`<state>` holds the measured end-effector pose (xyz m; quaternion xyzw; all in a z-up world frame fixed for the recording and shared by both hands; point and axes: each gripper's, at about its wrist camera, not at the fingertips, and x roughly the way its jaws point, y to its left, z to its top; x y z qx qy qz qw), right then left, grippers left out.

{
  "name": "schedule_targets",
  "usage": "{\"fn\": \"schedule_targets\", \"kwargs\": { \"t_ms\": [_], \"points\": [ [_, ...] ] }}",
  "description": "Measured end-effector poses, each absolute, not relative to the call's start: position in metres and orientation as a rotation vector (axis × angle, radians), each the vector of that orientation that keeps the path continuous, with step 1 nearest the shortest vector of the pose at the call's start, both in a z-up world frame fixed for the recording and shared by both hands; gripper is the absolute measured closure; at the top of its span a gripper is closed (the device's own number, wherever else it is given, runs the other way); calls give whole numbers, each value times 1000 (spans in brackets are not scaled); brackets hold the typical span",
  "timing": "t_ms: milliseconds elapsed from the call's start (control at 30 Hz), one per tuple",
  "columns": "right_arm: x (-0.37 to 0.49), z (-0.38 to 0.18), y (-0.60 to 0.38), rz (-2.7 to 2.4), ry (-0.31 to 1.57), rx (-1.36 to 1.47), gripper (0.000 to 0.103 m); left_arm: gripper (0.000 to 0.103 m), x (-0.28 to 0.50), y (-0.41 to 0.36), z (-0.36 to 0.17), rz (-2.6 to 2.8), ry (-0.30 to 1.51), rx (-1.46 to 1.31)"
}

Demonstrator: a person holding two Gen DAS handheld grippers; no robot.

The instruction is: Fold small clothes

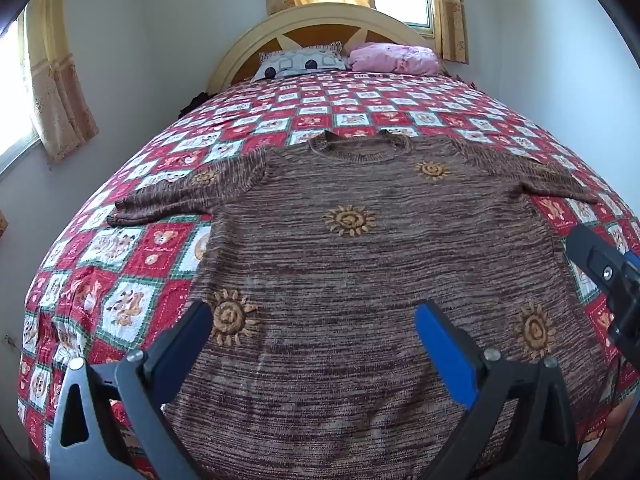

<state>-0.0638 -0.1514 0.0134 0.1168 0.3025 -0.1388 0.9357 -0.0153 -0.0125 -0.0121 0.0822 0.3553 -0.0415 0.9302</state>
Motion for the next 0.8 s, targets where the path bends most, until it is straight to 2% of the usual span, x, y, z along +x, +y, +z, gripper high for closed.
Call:
{"fn": "schedule_targets", "kwargs": {
  "t_ms": [800],
  "points": [
    [-62,11,-149,-283,629,239,1,0,-10,-8,-11,-85,739,160]
  ]
}}
